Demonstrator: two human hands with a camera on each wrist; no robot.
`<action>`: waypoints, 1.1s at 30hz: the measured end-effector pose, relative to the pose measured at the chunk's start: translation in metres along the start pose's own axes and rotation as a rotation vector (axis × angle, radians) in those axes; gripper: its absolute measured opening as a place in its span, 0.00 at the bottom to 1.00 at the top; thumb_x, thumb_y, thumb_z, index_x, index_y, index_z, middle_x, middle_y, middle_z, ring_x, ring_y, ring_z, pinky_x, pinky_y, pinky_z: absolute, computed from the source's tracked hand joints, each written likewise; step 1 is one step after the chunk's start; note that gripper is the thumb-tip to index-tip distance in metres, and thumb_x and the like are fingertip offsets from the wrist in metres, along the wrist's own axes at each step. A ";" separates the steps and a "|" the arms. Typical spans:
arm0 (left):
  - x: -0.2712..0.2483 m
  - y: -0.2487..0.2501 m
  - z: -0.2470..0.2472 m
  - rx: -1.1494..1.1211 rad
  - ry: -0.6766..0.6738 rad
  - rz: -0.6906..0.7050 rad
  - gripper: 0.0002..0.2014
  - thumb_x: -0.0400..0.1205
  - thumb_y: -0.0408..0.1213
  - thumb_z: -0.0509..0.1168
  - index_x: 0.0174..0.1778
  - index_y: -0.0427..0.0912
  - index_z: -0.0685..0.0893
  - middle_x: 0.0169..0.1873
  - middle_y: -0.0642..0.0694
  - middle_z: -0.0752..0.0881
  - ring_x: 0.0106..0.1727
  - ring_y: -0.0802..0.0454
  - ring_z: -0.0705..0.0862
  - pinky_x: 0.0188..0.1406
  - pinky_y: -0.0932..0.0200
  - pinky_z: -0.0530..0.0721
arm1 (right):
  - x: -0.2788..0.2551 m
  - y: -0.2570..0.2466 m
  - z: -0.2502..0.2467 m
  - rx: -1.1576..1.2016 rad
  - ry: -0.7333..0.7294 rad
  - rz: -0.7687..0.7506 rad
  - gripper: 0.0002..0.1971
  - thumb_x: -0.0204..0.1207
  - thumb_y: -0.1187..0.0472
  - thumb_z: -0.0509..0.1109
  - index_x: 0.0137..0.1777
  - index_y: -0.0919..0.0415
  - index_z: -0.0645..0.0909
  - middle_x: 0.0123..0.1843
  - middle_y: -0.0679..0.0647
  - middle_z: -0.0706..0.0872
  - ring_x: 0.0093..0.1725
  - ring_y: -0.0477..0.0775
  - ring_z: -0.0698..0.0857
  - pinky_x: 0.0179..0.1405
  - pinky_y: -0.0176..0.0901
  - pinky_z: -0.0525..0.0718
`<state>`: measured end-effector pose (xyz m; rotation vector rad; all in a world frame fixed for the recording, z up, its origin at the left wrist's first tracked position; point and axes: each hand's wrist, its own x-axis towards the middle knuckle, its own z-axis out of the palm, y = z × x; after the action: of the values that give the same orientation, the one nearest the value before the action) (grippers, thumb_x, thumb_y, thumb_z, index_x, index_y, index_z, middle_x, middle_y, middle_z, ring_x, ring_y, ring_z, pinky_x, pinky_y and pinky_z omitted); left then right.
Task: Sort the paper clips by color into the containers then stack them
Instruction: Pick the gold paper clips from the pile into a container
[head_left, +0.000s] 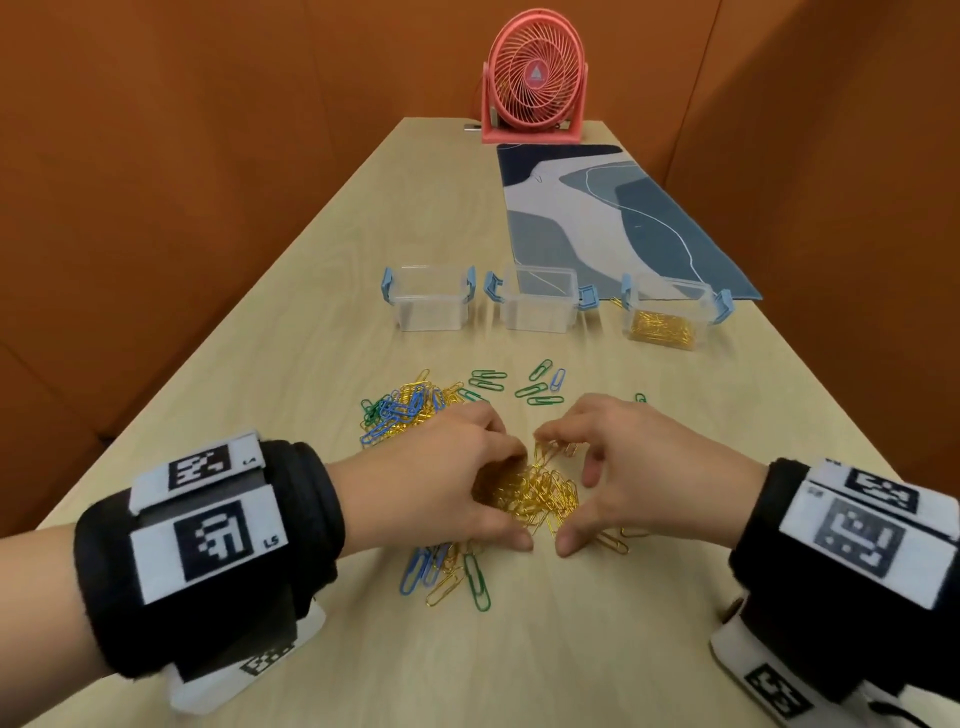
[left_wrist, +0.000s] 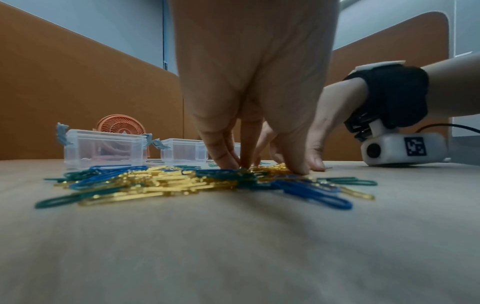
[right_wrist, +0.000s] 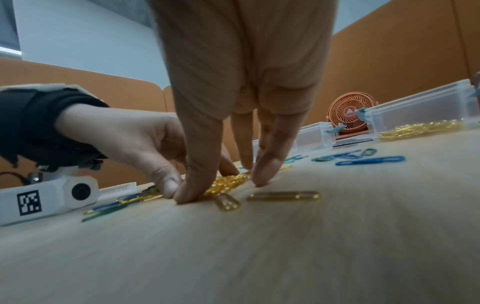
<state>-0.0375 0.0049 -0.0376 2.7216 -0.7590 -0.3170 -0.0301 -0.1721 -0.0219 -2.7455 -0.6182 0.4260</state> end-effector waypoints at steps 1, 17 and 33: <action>0.001 0.000 0.001 -0.006 0.008 -0.003 0.30 0.70 0.59 0.71 0.68 0.54 0.77 0.57 0.56 0.73 0.43 0.67 0.72 0.42 0.79 0.69 | 0.001 0.000 0.000 0.000 -0.007 -0.015 0.41 0.55 0.45 0.83 0.71 0.45 0.75 0.57 0.41 0.72 0.48 0.41 0.72 0.50 0.35 0.74; 0.011 0.006 -0.009 -0.066 0.012 -0.043 0.11 0.76 0.38 0.69 0.52 0.48 0.90 0.40 0.51 0.89 0.40 0.59 0.83 0.37 0.78 0.74 | 0.006 -0.005 0.005 -0.131 0.045 -0.165 0.12 0.74 0.58 0.68 0.56 0.55 0.87 0.33 0.45 0.76 0.40 0.46 0.75 0.38 0.35 0.75; 0.053 -0.004 -0.044 -0.586 -0.173 -0.324 0.07 0.71 0.31 0.76 0.45 0.36 0.91 0.34 0.46 0.91 0.27 0.60 0.84 0.30 0.72 0.82 | 0.013 0.029 -0.032 0.415 0.057 0.095 0.06 0.72 0.62 0.74 0.46 0.63 0.89 0.39 0.58 0.91 0.26 0.42 0.86 0.34 0.30 0.87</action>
<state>0.0214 -0.0101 -0.0049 2.2571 -0.2023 -0.7266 0.0024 -0.1979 -0.0058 -2.3858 -0.3393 0.4399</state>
